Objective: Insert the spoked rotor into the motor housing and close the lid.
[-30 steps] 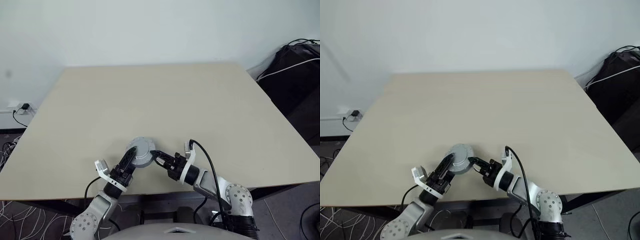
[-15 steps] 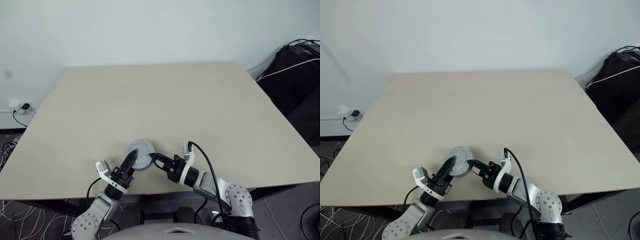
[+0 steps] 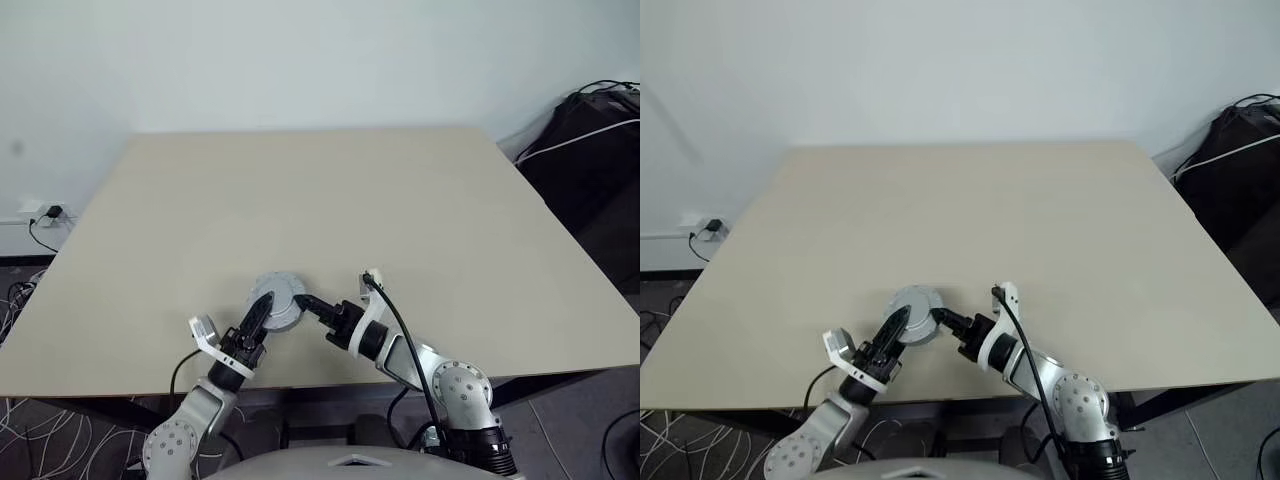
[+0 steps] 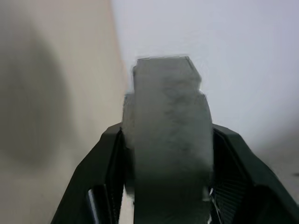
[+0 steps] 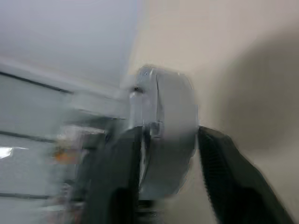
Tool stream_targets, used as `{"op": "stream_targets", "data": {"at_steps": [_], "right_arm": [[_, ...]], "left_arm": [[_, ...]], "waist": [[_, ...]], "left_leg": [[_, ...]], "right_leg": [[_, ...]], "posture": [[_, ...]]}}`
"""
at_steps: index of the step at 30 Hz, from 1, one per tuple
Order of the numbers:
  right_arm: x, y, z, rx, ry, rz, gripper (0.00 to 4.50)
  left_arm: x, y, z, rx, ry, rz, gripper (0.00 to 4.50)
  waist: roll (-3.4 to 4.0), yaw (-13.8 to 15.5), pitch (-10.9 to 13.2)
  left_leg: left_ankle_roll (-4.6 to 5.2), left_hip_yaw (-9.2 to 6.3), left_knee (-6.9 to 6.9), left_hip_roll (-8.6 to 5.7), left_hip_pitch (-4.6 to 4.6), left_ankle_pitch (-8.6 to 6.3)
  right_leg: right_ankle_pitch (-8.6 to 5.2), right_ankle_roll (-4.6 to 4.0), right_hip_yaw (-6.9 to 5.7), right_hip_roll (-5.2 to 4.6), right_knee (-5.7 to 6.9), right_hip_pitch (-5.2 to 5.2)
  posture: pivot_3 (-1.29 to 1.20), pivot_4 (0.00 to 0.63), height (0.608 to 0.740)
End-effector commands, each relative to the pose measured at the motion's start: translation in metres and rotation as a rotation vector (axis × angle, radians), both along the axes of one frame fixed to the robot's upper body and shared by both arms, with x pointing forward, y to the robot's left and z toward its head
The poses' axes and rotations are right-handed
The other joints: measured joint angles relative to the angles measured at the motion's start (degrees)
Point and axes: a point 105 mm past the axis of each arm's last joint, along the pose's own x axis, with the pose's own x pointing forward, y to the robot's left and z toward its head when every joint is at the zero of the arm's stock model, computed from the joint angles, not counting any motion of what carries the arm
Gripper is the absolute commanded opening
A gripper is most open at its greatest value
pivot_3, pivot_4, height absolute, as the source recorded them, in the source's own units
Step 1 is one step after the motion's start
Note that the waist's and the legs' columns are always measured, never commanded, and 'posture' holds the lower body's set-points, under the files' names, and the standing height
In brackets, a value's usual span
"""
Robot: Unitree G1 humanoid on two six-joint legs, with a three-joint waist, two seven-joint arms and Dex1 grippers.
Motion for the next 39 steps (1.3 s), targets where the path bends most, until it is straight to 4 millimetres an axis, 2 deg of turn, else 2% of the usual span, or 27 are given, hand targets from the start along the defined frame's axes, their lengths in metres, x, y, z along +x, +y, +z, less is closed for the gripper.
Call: {"op": "stream_targets", "data": {"at_steps": [1,4,5,10,16,23,31,39], "right_arm": [[0.004,-0.002,0.022,-0.052,-0.164,-0.011,3.26],[0.002,-0.008,0.022,-0.128,-0.239,-0.006,4.29],[0.001,-0.01,0.021,-0.147,-0.26,-0.003,4.5],[-0.009,-0.03,0.016,-0.219,-0.377,0.0,4.5],[-0.033,-0.043,-0.012,-0.497,-0.526,0.159,4.5],[-0.041,-0.048,-0.01,-0.619,-0.708,0.151,4.5],[-0.043,-0.046,-0.015,-0.604,-0.73,0.169,4.5],[-0.044,-0.043,-0.017,-0.572,-0.727,0.151,4.5]], "left_arm": [[0.016,0.011,0.025,0.033,-0.085,0.081,2.08],[0.025,0.021,0.03,0.062,-0.084,0.128,2.08],[0.028,0.024,0.03,0.068,-0.078,0.145,2.08],[0.04,0.038,0.033,0.122,-0.064,0.184,2.08],[0.057,0.054,0.032,0.178,-0.026,0.249,2.08],[0.076,0.065,0.024,0.255,0.056,0.282,2.08],[0.104,0.079,0.025,0.279,0.064,0.344,2.08],[0.133,0.069,0.015,0.283,0.128,0.326,2.08]], "waist": [[-0.13,-0.02,-0.06],[-0.15,0.09,-0.07],[-0.17,0.22,-0.08],[-0.34,0.15,-0.14],[-0.45,0.19,-0.13],[-0.84,0.51,-0.09],[-1.03,1.43,-0.12],[-1.1,2.2,-0.15]], "left_leg": [[0.0,-0.01,0.0,0.0,0.0,0.0],[0.01,-0.05,0.0,0.04,0.01,0.01],[0.01,-0.06,0.03,0.04,0.01,0.02],[0.04,0.03,0.16,-0.01,0.02,0.0],[-0.01,0.06,0.19,0.04,0.1,0.03],[-0.01,0.06,0.21,0.03,0.36,0.05],[-0.03,0.01,0.21,0.04,0.42,0.06],[-0.02,0.02,0.22,0.02,0.45,0.08]], "right_leg": [[0.0,0.01,0.0,0.01,0.0,0.0],[0.02,0.01,-0.03,0.05,0.03,0.0],[0.02,0.01,-0.05,0.06,0.03,0.03],[0.09,0.14,0.01,0.04,-0.01,0.13],[0.05,0.32,0.0,0.09,0.01,0.18],[0.04,0.37,0.01,0.09,0.0,0.5],[0.09,0.32,-0.02,0.11,0.03,0.53],[0.29,0.33,-0.02,0.11,0.02,0.57]], "posture": [[0.0,0.0,0.74],[0.0,0.0,0.74],[0.0,0.0,0.74],[0.0,0.0,0.74],[0.0,0.0,0.74],[0.0,0.0,0.74],[0.0,0.0,0.74],[0.0,0.0,0.74]]}}
